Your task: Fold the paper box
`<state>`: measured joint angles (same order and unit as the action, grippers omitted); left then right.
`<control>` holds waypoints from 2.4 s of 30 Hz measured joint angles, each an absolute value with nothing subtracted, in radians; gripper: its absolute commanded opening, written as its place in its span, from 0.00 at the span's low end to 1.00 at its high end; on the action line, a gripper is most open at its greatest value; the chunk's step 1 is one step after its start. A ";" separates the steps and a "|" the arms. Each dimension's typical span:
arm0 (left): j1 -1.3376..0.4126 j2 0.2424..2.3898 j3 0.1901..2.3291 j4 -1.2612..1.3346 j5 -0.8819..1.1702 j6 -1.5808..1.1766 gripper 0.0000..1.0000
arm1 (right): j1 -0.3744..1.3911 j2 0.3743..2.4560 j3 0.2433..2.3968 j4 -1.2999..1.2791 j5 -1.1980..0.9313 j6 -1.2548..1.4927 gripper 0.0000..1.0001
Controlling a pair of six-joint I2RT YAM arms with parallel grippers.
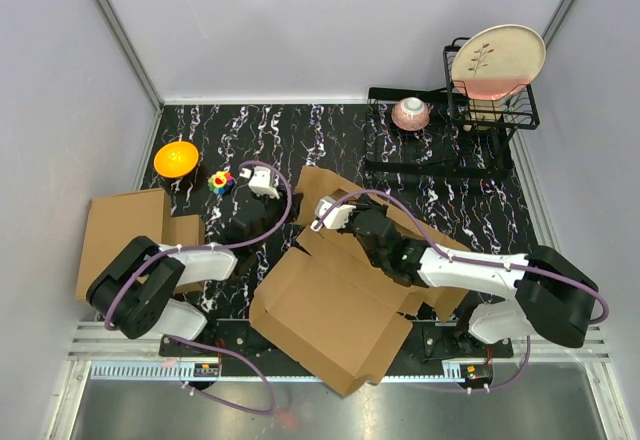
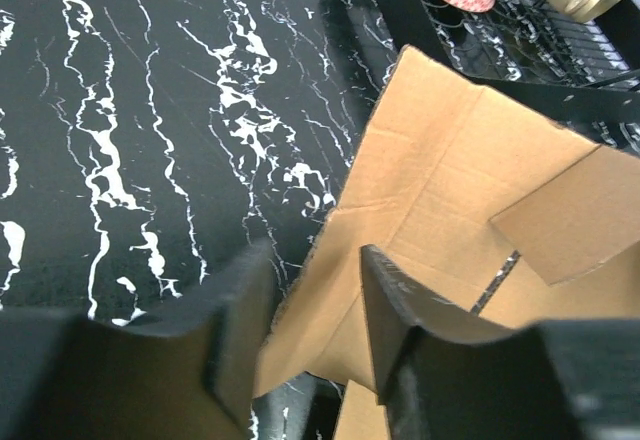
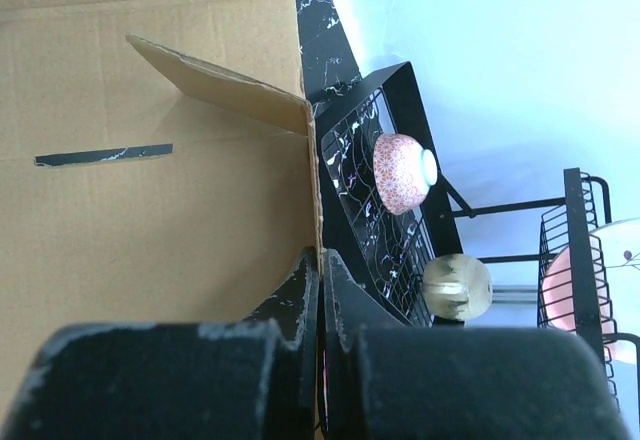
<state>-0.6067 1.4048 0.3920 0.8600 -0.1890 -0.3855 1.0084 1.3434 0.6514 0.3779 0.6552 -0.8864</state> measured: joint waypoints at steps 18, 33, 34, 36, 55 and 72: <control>-0.730 1.316 0.336 0.871 -0.203 -0.377 0.06 | 1.046 1.429 0.612 0.577 0.783 -0.962 0.00; -0.801 1.263 0.173 1.034 -0.416 -0.438 0.01 | 1.131 1.472 0.550 0.817 0.837 -1.111 0.00; -0.805 1.263 0.158 1.055 -0.426 -0.446 0.01 | 1.139 1.474 0.545 0.835 0.838 -1.126 0.00; -0.815 1.263 0.128 1.100 -0.444 -0.462 0.01 | 1.151 1.481 0.536 0.871 0.838 -1.150 0.00; -0.844 1.504 0.159 1.324 -0.517 -0.410 0.59 | 1.180 1.668 0.529 1.259 0.976 -1.528 0.00; -0.853 1.098 0.057 1.066 -0.522 -0.654 0.51 | 1.176 1.667 0.529 1.283 1.031 -1.487 0.00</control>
